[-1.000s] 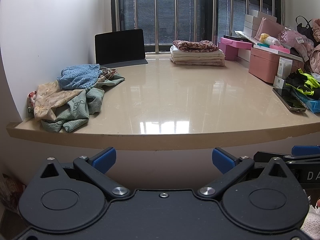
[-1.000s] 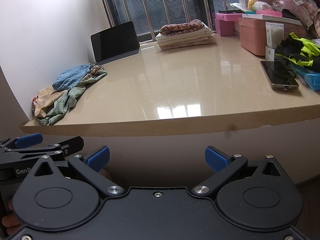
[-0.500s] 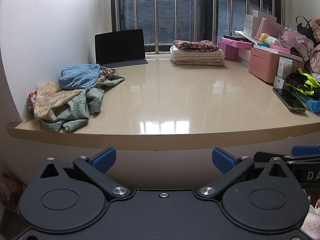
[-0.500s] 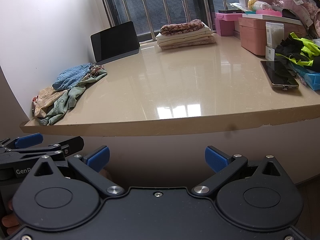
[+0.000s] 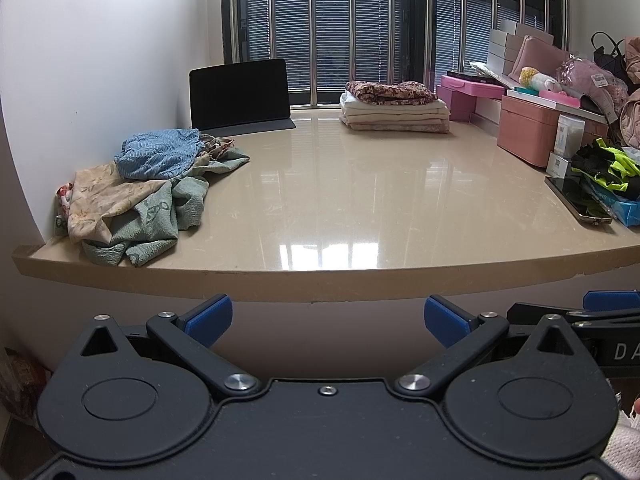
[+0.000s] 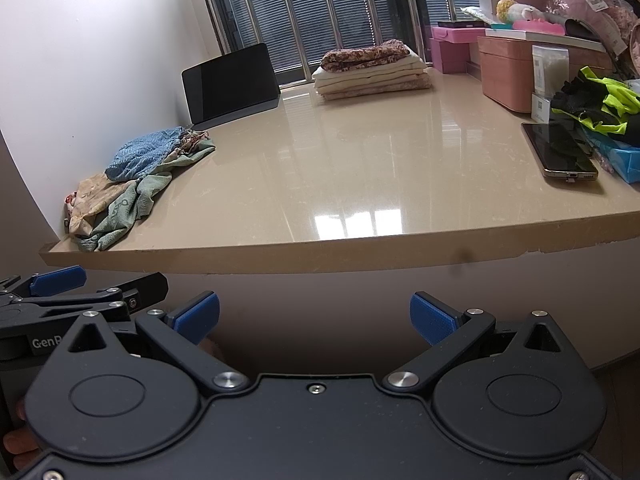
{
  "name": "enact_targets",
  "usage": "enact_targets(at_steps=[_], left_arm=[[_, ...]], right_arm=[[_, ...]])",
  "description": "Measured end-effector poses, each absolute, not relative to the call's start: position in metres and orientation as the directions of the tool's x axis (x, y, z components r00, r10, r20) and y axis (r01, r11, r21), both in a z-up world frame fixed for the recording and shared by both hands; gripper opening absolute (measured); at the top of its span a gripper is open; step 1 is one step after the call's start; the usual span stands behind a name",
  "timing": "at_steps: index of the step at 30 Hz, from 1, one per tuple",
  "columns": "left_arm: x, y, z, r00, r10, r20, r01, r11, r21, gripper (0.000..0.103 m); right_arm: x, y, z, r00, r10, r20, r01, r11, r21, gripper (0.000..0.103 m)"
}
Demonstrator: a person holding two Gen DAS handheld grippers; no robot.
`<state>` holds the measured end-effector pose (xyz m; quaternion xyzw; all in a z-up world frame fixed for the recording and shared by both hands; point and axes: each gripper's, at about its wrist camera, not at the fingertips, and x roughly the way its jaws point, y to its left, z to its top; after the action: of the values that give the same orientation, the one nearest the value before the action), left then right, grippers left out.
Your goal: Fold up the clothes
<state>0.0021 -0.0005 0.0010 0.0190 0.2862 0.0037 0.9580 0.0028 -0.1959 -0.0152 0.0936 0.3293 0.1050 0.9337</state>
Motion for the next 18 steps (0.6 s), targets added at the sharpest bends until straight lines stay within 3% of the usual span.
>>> enact_targets(at_steps=[18], left_arm=[[0.0029, 0.0012, 0.0018, 0.836, 0.016, -0.548, 0.004, 0.999, 0.036, 0.103]], right_arm=[[0.0040, -0.1957, -0.0139, 0.758, 0.260, -0.598, -0.138, 0.960, 0.242, 0.103]])
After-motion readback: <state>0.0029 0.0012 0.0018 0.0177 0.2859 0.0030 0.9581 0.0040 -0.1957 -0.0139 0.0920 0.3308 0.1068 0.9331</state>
